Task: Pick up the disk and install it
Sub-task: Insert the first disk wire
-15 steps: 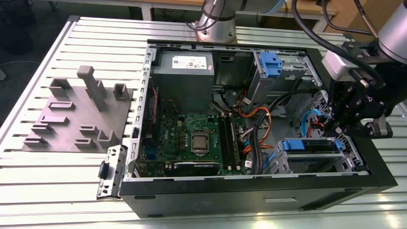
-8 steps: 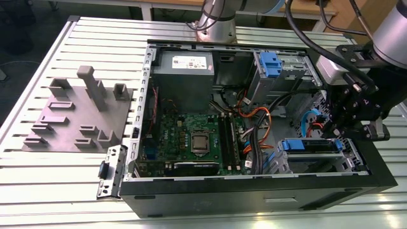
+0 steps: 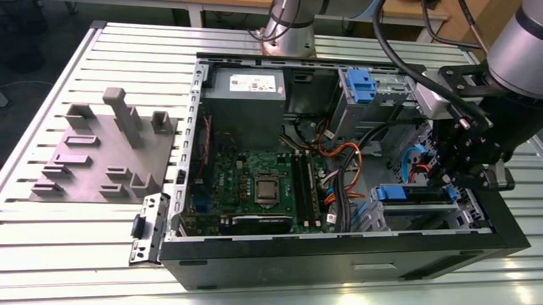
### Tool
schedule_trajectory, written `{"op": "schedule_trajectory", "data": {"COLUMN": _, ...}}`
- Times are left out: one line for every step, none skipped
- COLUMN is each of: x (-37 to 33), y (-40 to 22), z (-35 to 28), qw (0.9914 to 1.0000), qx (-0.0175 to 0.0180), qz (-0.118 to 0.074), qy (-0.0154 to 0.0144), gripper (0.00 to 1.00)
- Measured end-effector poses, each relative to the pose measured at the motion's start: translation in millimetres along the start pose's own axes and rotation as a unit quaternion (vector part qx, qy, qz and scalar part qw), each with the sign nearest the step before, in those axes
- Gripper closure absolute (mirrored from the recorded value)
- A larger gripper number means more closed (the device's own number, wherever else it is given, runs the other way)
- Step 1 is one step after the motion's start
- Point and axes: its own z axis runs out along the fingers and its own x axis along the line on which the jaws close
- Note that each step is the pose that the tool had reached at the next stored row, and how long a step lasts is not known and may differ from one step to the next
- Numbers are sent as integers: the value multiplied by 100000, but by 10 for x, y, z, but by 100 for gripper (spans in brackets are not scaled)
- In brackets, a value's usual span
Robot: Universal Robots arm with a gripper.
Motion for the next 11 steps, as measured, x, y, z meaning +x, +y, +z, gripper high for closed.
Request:
{"op": "schedule_trajectory", "data": {"x": 1, "y": 4, "z": 2, "qw": 100000, "qx": 120, "qz": 9, "qy": -44, "gripper": 84}}
{"op": "schedule_trajectory", "data": {"x": 1, "y": 8, "z": 4, "qw": 100000, "qx": 257, "qz": 16, "qy": -122, "gripper": 84}}
{"op": "schedule_trajectory", "data": {"x": 1, "y": 15, "z": 6, "qw": 99999, "qx": 393, "qz": 28, "qy": -192, "gripper": 84}}
{"op": "schedule_trajectory", "data": {"x": 1, "y": 20, "z": 7, "qw": 99998, "qx": 510, "qz": 36, "qy": -236, "gripper": 84}}
{"op": "schedule_trajectory", "data": {"x": 1, "y": 27, "z": 10, "qw": 99998, "qx": 610, "qz": 38, "qy": -268, "gripper": 84}}
{"op": "schedule_trajectory", "data": {"x": 2, "y": 35, "z": 10, "qw": 99997, "qx": 714, "qz": 38, "qy": -286, "gripper": 84}}
{"op": "schedule_trajectory", "data": {"x": 3, "y": 43, "z": 10, "qw": 99996, "qx": 817, "qz": 45, "qy": -299, "gripper": 84}}
{"op": "schedule_trajectory", "data": {"x": 5, "y": 52, "z": 10, "qw": 99995, "qx": 928, "qz": 47, "qy": -302, "gripper": 84}}
{"op": "schedule_trajectory", "data": {"x": 6, "y": 63, "z": 10, "qw": 99994, "qx": 1049, "qz": 50, "qy": -304, "gripper": 84}}
{"op": "schedule_trajectory", "data": {"x": 7, "y": 69, "z": 11, "qw": 99993, "qx": 1146, "qz": 51, "qy": -303, "gripper": 84}}
{"op": "schedule_trajectory", "data": {"x": 7, "y": 73, "z": 13, "qw": 99992, "qx": 1219, "qz": 51, "qy": -308, "gripper": 84}}
